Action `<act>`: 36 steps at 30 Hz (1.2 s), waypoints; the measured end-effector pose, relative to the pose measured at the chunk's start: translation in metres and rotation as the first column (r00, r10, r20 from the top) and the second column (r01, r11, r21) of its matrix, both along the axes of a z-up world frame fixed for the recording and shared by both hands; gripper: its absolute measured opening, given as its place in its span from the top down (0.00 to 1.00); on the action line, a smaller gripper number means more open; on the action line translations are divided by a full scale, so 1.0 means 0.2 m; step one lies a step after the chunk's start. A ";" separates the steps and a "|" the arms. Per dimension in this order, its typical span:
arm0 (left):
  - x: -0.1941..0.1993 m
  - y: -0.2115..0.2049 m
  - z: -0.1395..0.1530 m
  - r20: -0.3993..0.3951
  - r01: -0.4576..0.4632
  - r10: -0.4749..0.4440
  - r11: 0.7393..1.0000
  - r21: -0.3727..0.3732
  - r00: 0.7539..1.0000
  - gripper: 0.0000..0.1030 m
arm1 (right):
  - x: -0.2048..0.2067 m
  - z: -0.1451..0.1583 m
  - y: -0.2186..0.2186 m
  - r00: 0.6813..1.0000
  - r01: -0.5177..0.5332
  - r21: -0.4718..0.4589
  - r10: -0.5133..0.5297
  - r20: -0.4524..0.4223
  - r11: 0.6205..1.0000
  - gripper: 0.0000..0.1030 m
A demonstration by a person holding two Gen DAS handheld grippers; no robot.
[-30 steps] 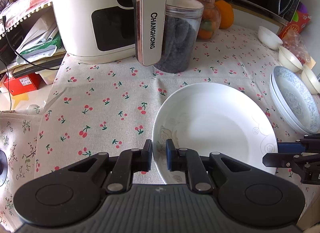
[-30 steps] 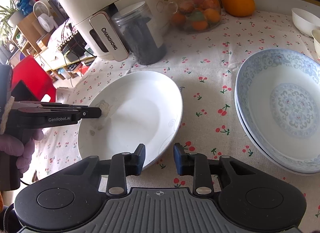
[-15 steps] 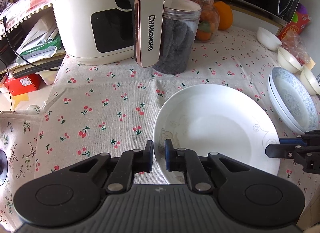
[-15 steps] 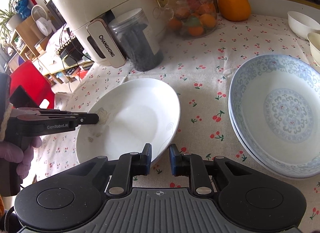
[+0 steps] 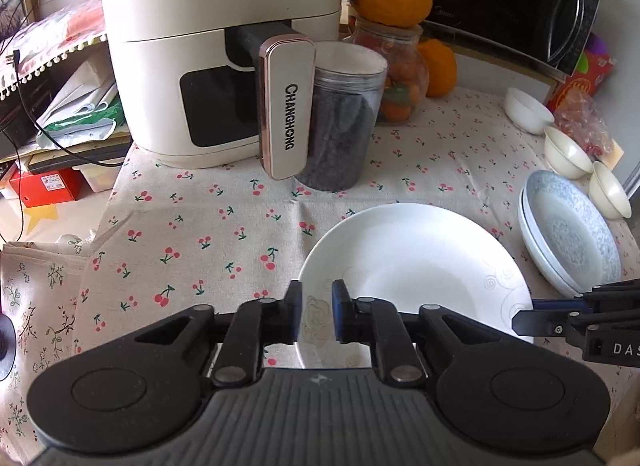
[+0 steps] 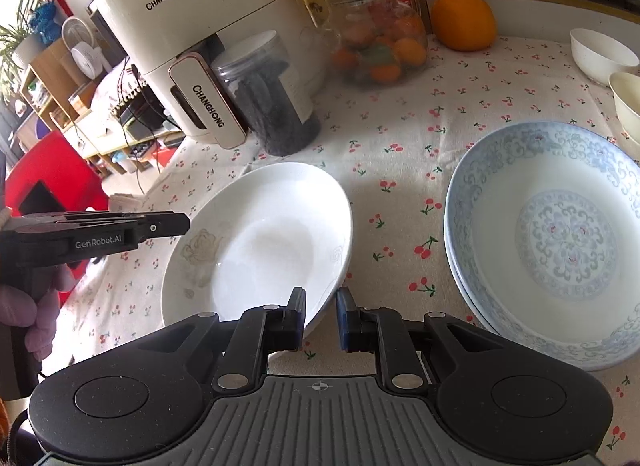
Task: Organize plates and bowls
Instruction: 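Close the left gripper on the white plate rim while the right gripper grips its other rim, then carry the white plate onto the blue plate stack and open both grippers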
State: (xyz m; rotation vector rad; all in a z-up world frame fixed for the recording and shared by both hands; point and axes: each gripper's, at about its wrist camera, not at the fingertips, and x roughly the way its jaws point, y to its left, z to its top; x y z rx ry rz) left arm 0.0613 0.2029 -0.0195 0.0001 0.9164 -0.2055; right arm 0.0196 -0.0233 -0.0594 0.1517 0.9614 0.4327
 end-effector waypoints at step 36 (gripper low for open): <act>0.05 -0.31 0.11 0.049 0.043 -0.034 0.982 -0.187 0.998 0.92 | -0.01 0.20 -0.43 0.980 0.157 0.066 -0.164 0.115 0.985 0.82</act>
